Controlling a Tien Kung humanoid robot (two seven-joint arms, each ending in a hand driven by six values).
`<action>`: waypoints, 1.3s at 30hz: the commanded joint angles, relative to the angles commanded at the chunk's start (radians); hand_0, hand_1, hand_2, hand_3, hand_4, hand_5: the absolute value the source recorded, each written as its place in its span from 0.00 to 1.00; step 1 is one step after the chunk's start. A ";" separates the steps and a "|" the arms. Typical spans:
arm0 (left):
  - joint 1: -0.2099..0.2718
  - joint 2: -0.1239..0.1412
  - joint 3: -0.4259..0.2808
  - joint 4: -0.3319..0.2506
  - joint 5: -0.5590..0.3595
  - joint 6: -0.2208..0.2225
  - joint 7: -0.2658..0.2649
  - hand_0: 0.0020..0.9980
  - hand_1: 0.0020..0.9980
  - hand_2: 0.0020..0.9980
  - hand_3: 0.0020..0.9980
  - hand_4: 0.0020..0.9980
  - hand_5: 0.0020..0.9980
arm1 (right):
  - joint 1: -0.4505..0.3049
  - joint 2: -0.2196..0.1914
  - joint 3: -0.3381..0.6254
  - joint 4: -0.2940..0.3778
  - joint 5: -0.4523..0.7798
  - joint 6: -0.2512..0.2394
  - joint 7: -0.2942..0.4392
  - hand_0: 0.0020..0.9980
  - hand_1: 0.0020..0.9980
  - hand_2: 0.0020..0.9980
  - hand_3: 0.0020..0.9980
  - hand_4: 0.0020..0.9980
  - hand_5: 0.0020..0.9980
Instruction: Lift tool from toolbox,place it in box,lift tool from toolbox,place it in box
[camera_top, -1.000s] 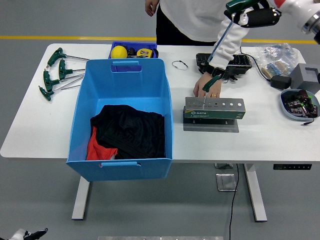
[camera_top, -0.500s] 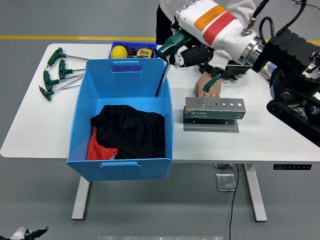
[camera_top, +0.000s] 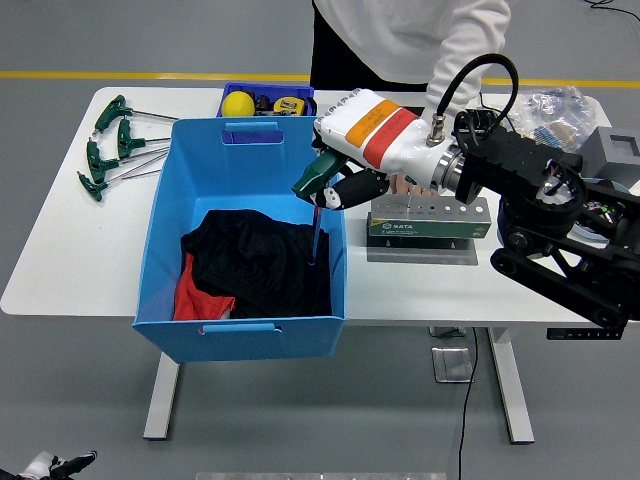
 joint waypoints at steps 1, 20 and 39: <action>0.000 0.000 0.002 0.000 -0.001 0.000 0.000 0.59 0.51 0.65 0.69 0.74 0.71 | 0.003 0.001 -0.013 -0.006 0.000 0.001 -0.001 0.00 0.00 0.00 0.00 0.68 0.54; 0.002 0.003 -0.007 0.000 0.010 -0.001 0.001 0.59 0.51 0.65 0.68 0.74 0.71 | 0.053 0.026 -0.135 0.009 0.025 0.044 -0.007 0.00 0.00 0.06 0.06 0.75 0.45; 0.011 0.005 -0.027 0.000 0.034 -0.005 0.004 0.58 0.50 0.65 0.68 0.74 0.71 | 0.049 0.056 -0.110 0.004 0.001 0.065 -0.007 0.54 0.56 0.66 0.52 0.93 0.62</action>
